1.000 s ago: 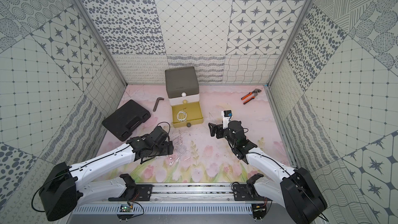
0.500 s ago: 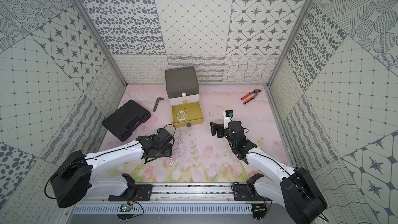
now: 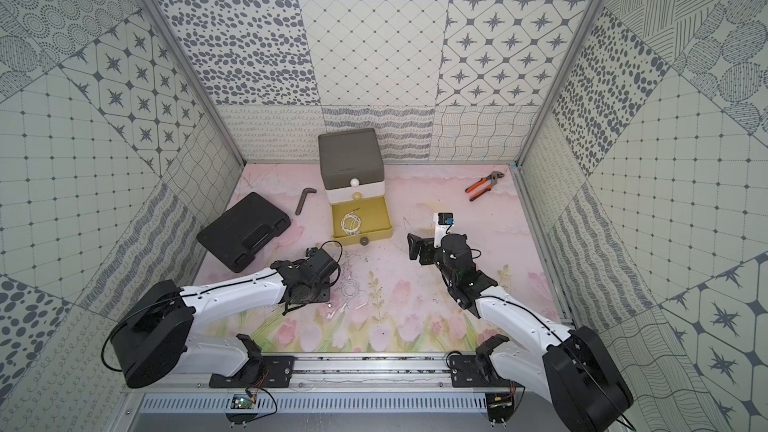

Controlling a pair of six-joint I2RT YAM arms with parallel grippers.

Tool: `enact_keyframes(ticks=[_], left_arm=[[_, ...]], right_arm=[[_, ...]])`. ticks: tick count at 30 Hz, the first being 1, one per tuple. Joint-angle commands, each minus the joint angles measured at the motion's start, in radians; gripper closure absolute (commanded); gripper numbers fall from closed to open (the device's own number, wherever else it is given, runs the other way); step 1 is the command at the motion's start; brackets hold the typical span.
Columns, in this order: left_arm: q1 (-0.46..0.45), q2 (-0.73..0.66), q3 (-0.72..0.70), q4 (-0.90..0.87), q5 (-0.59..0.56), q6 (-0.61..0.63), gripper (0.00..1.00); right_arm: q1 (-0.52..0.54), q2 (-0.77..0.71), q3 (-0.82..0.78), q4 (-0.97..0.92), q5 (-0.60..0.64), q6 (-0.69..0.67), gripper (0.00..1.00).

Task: Place the wired earphones into the drawer by color
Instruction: Pick up the wired earphones from the center of the board.

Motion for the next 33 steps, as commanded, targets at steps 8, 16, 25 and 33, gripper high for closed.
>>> enact_keyframes(ticks=[8, 16, 25, 33], left_arm=[[-0.001, 0.031, 0.014, 0.021, -0.040, 0.016, 0.59], [-0.002, 0.036, 0.007, 0.021, -0.037, 0.013, 0.77], [-0.001, 0.030, 0.005, 0.024, -0.033, 0.013, 0.89], [-0.001, 0.015, 0.005, 0.021, -0.031, 0.013, 0.96]], right_arm=[[-0.003, -0.019, -0.014, 0.060, -0.007, 0.001, 0.03], [-0.003, -0.026, -0.018, 0.060, -0.005, -0.004, 0.03], [-0.004, -0.028, -0.019, 0.062, -0.011, -0.007, 0.03], [-0.003, -0.030, -0.020, 0.062, -0.010, -0.008, 0.03]])
